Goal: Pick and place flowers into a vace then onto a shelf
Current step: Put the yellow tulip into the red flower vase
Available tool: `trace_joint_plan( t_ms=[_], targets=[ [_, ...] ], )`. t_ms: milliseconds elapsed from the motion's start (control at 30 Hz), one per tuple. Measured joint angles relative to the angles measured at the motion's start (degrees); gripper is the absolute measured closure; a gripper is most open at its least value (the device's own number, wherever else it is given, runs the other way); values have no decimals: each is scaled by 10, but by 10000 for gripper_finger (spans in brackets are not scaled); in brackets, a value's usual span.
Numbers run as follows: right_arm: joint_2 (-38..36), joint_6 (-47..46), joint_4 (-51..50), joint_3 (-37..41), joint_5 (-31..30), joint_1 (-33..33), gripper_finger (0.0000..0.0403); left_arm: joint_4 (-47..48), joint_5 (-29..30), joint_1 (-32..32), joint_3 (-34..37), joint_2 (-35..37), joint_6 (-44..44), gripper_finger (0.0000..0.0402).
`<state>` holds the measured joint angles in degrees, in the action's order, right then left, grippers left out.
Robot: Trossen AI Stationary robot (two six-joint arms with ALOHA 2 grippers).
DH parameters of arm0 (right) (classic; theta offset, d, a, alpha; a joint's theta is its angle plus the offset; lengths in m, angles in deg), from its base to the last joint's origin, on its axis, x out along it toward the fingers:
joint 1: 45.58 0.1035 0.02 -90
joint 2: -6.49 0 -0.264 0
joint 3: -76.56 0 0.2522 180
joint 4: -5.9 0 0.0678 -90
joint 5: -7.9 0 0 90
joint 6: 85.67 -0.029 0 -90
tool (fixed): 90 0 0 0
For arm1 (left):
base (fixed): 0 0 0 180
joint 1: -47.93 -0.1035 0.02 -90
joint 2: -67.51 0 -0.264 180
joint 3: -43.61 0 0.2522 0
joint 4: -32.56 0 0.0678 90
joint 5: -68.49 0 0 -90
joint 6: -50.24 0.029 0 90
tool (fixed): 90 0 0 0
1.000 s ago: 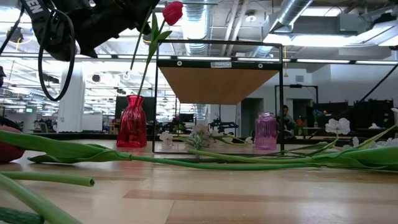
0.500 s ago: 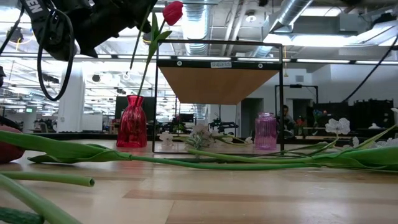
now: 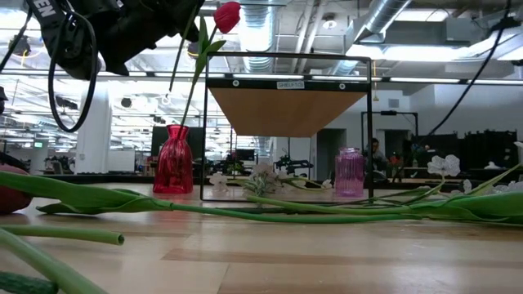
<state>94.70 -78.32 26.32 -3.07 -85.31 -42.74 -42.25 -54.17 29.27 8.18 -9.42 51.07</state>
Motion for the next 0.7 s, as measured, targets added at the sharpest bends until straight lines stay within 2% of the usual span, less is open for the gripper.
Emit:
trace_joint_plan(
  t_ms=[433,700],
  targets=[
    [58,-9,-47,-92,20,-17,243,5,0,0,0,0,0,395],
    [58,-9,-60,-99,20,-17,298,6,0,0,0,0,0,395]
  ],
)
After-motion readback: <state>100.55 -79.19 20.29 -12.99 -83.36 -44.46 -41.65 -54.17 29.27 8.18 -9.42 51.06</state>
